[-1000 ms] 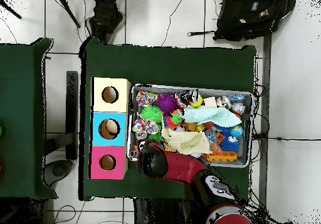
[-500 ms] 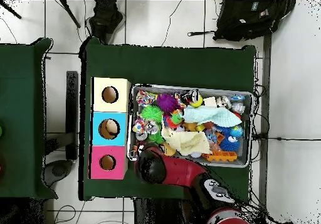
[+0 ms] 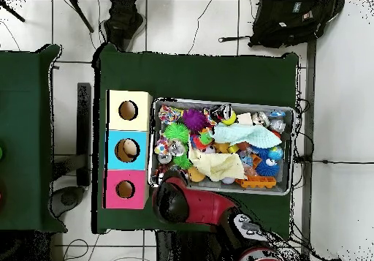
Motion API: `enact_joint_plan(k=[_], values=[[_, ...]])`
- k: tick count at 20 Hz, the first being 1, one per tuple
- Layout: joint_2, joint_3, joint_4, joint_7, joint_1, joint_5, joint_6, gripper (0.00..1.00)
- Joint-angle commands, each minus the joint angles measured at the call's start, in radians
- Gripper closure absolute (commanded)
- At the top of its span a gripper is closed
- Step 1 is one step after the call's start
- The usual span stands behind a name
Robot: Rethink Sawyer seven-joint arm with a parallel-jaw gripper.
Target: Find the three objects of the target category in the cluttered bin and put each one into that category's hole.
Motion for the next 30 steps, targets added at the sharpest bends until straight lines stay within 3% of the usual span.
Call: enact_joint_plan(k=[1,8,14,22,30], values=[[0.042,0.001,0.065,0.191,0.013,-0.042,-0.064,0.00],[0.059,-0.011,0.046,0.162,0.003,-0.049,-0.072,0.00],[0.048,0.009,0.031,0.136,-0.031,-0.063,-0.022,0.00],[0.010,0.036,0.055,0.164,-0.020,-0.026,0.018,0.00],[-0.063,0.056,0.057,0.133,-0.043,-0.016,0.123,0.00]])
